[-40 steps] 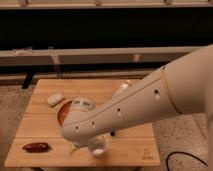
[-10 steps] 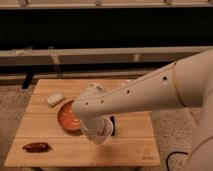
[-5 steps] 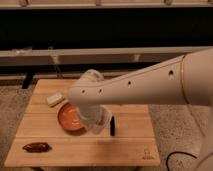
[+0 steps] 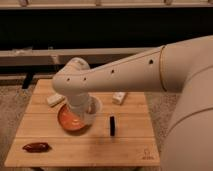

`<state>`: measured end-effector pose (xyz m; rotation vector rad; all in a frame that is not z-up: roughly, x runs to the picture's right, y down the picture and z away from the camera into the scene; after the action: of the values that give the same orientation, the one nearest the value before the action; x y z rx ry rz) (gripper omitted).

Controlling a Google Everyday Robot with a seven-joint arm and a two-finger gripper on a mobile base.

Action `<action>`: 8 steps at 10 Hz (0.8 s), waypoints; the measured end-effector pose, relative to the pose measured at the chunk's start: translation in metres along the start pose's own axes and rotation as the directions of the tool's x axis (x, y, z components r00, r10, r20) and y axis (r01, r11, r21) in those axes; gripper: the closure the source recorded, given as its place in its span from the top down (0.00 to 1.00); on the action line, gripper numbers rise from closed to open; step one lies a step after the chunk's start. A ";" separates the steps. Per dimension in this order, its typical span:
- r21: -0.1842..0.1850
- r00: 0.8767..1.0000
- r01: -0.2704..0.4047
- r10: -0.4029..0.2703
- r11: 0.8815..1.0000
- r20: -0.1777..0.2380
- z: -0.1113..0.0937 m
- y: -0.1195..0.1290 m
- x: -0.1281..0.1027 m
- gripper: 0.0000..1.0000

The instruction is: Place the ceramic cup in the ceramic bowl

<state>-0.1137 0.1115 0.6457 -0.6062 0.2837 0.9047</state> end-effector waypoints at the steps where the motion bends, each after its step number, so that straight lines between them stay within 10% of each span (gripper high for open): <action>1: 0.004 1.000 0.012 -0.012 1.000 -0.003 0.001 0.004 -0.011 0.00; 8: 0.005 0.998 0.066 -0.066 0.998 -0.015 0.028 0.038 -0.054 0.00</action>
<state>-0.1771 0.1108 0.6796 -0.6143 0.2779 0.8362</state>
